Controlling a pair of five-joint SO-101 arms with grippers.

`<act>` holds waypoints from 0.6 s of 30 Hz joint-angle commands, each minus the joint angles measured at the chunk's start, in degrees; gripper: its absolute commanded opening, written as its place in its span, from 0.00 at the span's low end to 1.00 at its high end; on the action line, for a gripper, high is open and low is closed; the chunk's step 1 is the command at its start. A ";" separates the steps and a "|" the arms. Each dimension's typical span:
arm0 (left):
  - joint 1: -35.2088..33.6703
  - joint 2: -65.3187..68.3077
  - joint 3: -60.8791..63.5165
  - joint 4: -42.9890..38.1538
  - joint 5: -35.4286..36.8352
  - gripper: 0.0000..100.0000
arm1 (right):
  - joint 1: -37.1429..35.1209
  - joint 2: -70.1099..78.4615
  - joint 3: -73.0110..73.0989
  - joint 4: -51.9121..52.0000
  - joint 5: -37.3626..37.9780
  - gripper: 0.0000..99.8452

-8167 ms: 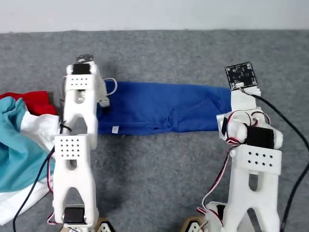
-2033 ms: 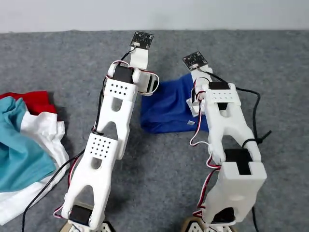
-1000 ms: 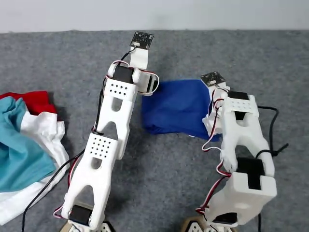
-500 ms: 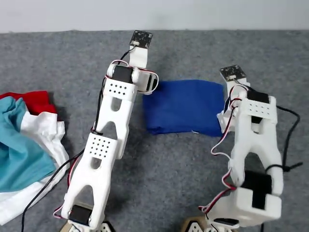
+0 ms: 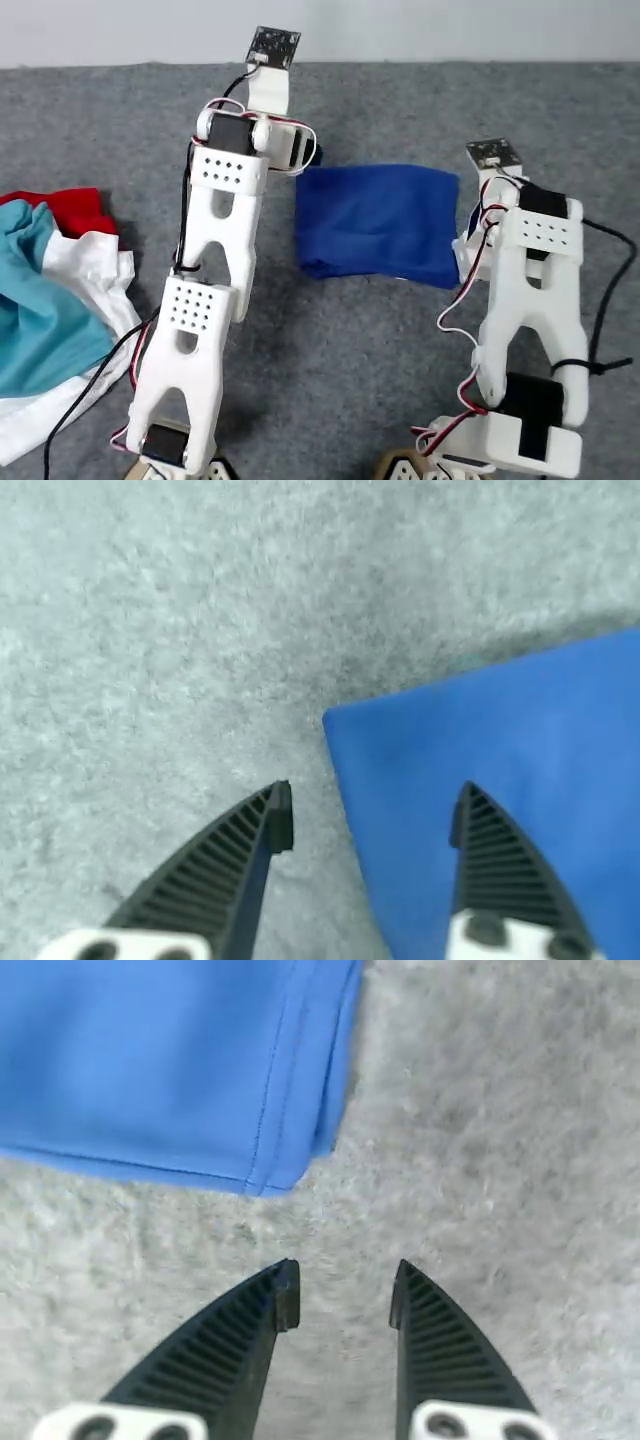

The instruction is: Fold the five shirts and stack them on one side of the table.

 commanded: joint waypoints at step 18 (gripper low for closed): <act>-0.18 -3.87 29.49 0.88 -0.26 0.26 | -10.86 20.70 -11.34 -24.48 -9.49 0.28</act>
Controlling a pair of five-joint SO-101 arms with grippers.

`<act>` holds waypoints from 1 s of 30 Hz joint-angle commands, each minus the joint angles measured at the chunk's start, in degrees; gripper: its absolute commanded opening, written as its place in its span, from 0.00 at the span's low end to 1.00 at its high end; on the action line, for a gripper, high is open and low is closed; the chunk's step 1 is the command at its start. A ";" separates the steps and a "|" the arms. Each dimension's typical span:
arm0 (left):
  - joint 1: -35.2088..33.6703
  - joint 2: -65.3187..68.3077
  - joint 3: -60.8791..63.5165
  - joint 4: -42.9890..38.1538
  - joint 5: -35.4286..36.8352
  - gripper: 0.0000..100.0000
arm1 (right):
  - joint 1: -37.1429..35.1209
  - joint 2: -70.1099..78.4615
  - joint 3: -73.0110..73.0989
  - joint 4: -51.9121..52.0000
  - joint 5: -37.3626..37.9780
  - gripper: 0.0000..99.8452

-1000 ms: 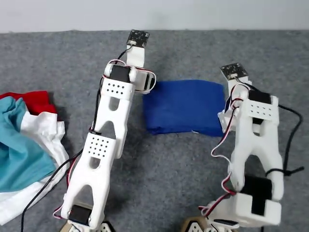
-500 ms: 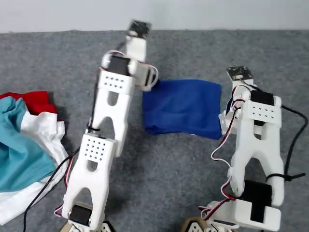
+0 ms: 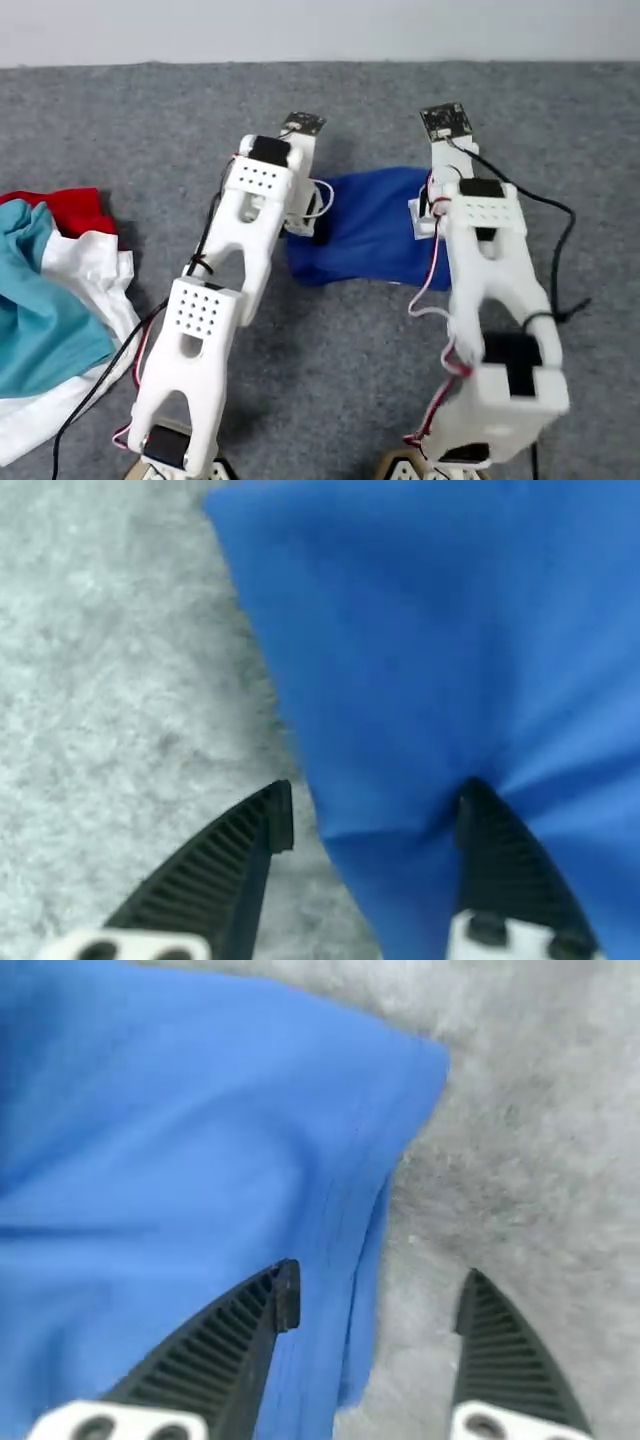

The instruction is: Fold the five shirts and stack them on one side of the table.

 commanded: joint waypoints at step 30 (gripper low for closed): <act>-2.46 -2.64 -17.27 1.67 -6.07 0.18 | -6.73 22.55 -21.19 5.67 3.52 0.01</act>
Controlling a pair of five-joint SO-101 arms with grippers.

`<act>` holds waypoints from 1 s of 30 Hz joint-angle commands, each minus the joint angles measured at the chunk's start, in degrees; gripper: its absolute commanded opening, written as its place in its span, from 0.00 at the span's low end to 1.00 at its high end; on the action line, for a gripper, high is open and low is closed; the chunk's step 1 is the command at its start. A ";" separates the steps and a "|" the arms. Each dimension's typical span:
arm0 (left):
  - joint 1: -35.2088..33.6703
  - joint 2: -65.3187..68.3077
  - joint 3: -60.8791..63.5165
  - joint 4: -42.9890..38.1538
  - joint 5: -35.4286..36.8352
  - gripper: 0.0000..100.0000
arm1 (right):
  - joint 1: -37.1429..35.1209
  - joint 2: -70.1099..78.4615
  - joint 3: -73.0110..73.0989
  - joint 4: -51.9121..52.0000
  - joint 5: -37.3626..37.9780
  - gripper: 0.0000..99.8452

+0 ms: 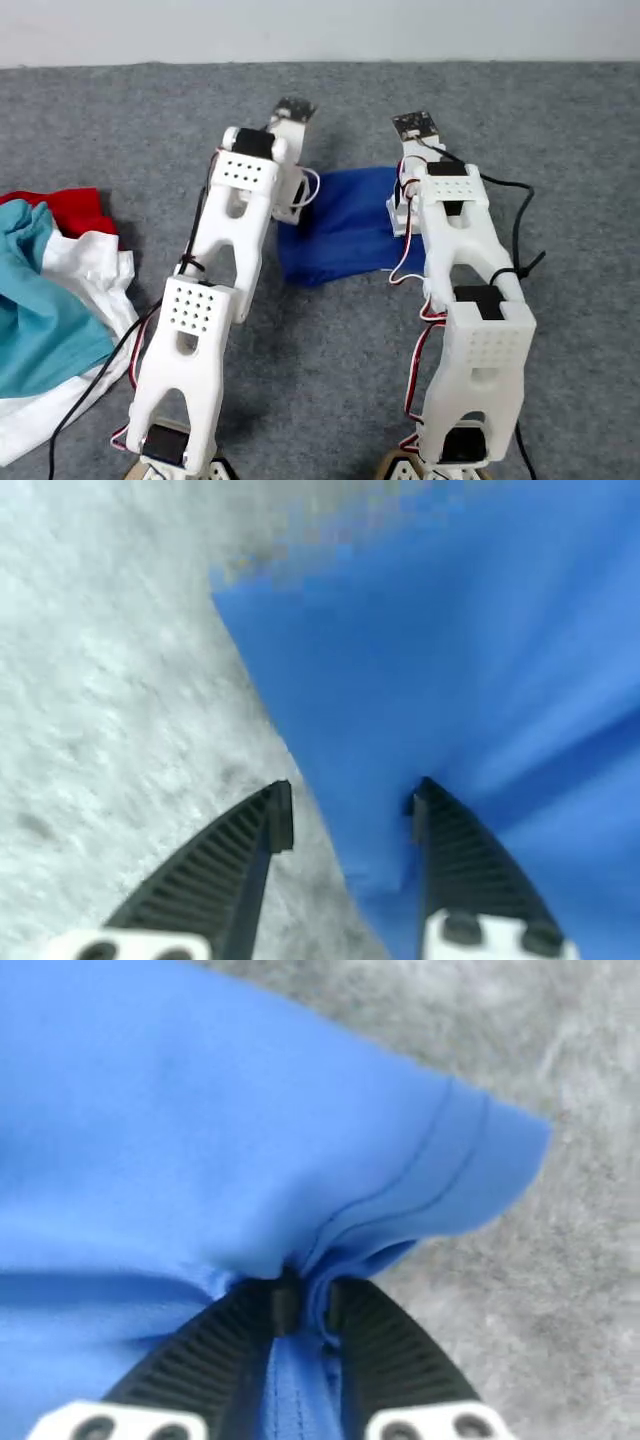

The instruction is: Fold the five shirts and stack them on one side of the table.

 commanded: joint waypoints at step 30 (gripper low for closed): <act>-0.53 -2.37 -27.47 1.05 -0.44 0.18 | 38.55 0.66 -11.52 0.04 -23.91 0.01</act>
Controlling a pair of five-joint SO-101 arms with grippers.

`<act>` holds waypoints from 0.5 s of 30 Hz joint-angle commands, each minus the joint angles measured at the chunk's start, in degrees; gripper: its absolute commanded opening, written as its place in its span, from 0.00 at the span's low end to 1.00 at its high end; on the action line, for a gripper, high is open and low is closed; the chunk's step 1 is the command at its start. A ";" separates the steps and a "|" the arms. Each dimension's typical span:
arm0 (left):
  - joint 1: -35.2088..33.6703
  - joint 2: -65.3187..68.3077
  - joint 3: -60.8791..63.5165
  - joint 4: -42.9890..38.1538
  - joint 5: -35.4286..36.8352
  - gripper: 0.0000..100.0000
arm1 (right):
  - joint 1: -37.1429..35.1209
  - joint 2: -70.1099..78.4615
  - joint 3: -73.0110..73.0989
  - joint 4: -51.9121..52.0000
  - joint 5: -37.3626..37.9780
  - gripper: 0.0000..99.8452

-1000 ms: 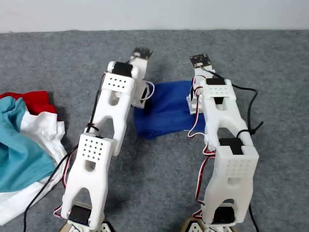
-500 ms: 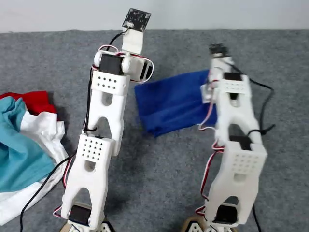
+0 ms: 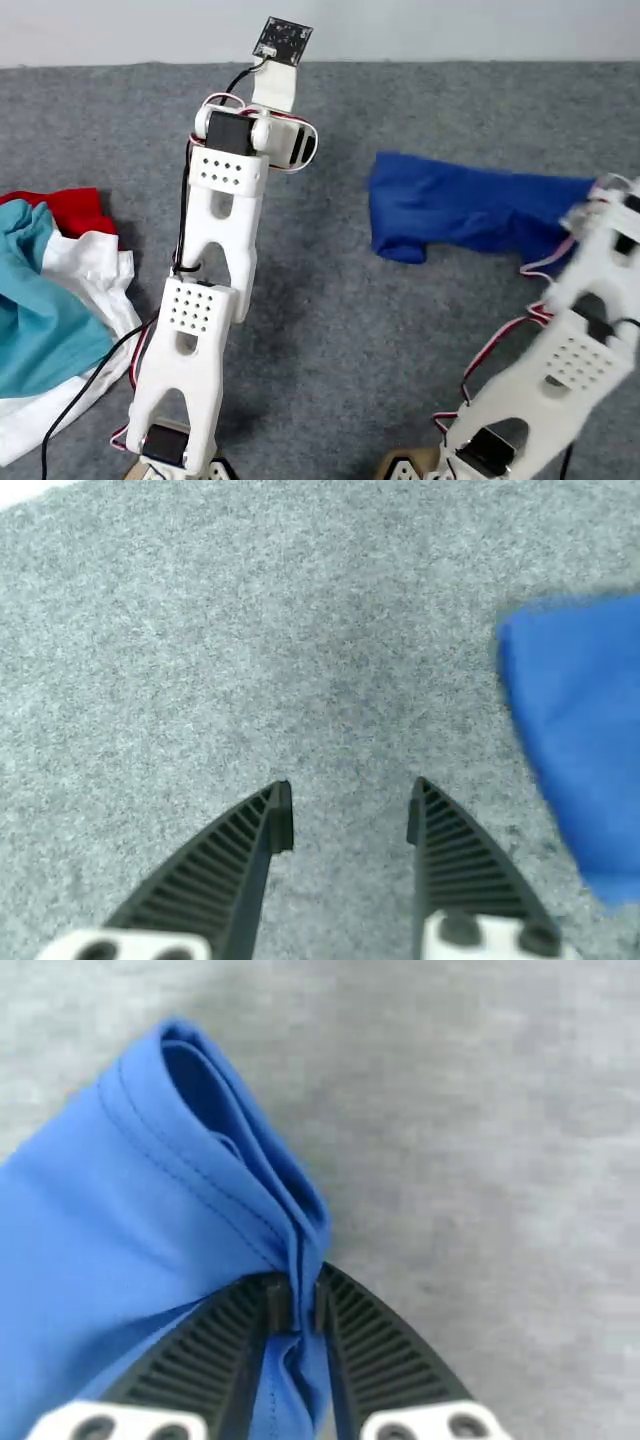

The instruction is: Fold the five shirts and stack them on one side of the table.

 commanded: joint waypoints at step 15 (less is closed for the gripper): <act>-0.35 -2.37 -3.21 0.79 -0.35 0.18 | -26.86 -10.51 -2.46 10.68 16.97 0.01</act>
